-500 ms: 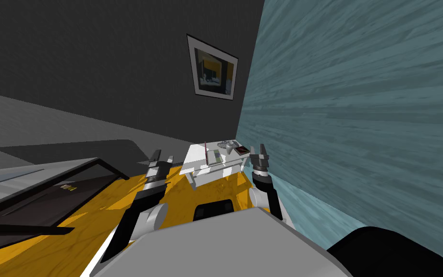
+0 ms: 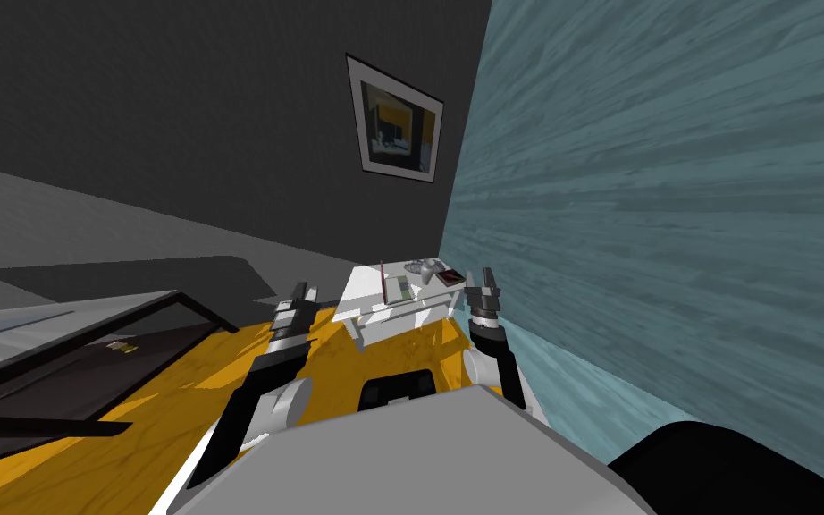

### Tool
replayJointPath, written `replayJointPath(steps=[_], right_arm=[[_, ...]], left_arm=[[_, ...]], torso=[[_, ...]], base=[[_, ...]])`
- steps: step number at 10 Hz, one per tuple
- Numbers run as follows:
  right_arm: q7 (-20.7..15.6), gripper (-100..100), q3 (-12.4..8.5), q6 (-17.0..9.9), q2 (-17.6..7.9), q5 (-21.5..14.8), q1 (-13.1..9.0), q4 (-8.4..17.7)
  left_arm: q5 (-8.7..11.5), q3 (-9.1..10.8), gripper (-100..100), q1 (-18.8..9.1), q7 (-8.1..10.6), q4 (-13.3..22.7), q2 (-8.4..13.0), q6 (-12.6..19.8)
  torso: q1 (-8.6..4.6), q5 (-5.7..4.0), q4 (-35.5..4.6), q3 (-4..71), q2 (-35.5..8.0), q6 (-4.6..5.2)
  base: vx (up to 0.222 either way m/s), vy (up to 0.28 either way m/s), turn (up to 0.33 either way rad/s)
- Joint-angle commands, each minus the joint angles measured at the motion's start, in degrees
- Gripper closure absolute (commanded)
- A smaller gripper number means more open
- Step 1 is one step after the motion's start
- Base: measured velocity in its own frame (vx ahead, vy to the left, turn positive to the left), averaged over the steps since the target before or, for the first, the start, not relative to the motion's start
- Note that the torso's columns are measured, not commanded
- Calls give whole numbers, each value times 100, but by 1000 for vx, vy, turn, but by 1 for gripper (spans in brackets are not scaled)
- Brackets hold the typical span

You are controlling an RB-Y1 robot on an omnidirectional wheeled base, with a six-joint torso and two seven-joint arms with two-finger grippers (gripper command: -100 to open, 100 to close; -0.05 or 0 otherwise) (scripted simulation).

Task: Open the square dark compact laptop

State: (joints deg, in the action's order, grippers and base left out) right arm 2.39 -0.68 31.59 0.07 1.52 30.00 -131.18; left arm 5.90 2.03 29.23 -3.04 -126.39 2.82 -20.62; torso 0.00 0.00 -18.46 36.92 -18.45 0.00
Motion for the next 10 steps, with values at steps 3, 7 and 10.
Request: replayJointPath(steps=[3, 7, 10], right_arm=[[0, 0, 0, 0, 0, 0, 0, 0], [0, 0, 1, 0, 1, 0, 1, 2], [0, 0, 1, 0, 1, 0, 1, 2]], left_arm=[[0, 0, 0, 0, 0, 0, 0, 0], [175, 180, -100, 31, 154, -111, 323, 360], [337, 346, -100, 59, 297, -210, 415, 693]], torso=[[0, 0, -1269, 2535, -1270, 0], [-19, -5, -2355, 4744, -2345, 0], [0, 0, -2384, 4762, -2387, 0]], base=[[0, 0, 0], [50, -51, -8], [75, -94, -9]])
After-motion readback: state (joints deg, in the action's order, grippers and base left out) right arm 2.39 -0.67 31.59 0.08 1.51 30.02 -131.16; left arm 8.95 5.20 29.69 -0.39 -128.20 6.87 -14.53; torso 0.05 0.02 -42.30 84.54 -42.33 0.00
